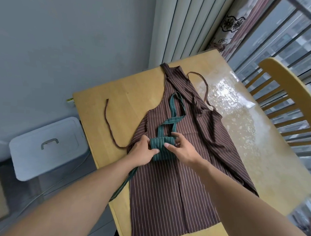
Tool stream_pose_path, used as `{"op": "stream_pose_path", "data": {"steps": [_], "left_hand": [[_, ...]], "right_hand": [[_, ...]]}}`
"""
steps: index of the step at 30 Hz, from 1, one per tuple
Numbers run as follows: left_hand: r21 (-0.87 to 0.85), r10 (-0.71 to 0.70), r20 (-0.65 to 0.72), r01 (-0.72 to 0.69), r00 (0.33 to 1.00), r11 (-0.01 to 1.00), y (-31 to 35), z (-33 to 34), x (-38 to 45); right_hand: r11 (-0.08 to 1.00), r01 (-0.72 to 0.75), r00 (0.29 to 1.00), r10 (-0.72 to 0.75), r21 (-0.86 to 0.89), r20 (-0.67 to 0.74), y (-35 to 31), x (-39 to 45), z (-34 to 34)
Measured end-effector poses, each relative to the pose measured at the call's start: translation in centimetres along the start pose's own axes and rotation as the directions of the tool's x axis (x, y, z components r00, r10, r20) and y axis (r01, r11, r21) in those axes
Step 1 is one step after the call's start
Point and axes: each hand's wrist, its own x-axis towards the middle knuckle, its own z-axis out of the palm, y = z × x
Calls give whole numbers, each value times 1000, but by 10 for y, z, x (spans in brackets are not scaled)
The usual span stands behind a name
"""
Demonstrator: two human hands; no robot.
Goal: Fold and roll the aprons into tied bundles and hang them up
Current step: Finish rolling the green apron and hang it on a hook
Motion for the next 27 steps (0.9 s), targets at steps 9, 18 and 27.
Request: {"op": "stream_pose_path", "data": {"steps": [9, 18, 27], "left_hand": [[161, -26, -12, 27, 1000, 987, 26, -18, 20], [-521, -110, 402, 327, 909, 788, 30, -23, 16], [-623, 225, 581, 250, 782, 741, 71, -42, -42]], "right_hand": [[960, -269, 959, 259, -83, -117, -14, 19, 2], [734, -395, 871, 491, 553, -29, -31, 13, 7], [906, -281, 956, 237, 317, 172, -65, -41, -70]]}}
